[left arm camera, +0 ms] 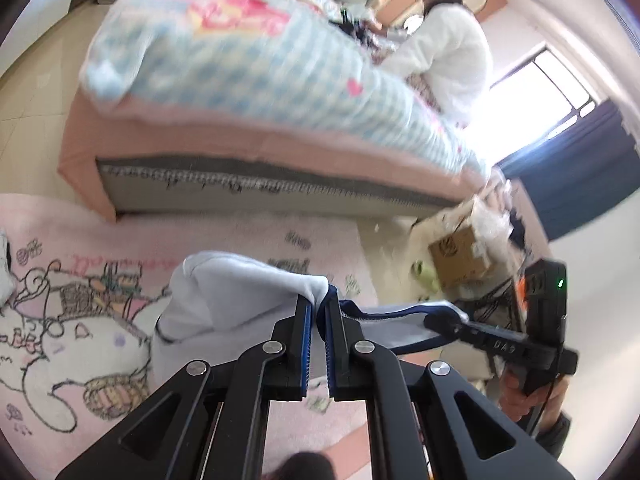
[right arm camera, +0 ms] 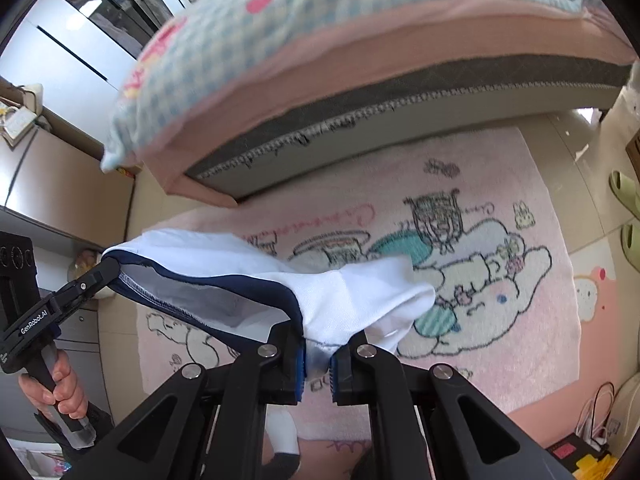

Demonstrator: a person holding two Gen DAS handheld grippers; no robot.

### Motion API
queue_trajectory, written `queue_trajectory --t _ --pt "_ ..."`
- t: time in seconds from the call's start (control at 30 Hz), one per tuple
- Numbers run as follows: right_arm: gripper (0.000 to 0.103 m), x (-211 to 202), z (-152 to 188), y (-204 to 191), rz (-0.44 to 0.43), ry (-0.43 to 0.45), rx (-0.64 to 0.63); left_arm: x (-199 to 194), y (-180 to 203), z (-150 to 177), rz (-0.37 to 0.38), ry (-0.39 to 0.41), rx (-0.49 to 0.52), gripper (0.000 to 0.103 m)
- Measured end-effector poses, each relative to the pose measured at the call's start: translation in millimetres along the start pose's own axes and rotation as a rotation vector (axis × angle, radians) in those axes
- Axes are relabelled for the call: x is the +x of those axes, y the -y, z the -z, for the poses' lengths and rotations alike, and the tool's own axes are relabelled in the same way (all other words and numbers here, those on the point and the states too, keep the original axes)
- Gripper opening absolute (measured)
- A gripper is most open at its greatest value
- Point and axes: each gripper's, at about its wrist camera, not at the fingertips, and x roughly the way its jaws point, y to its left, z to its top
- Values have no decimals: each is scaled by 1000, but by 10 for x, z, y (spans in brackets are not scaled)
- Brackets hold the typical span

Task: Fold clothes
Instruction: 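Lift the shirt by the navy edge with both grippers, then lower the shirt onto the rug and open the left gripper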

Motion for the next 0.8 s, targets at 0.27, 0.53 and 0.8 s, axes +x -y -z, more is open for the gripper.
queue_trajectory --t 0.27,0.53,0.8 --pt "6 -160 -428 -103 -5 114 -19 -184 273 -363 -33 111 79 5" --pt "6 -116 -781 -154 -30 135 -6 -221 398 -609 -49 165 135 5" --pt "6 -98 -862 -147 -95 210 -39 -33 123 -449 -53 126 185 5"
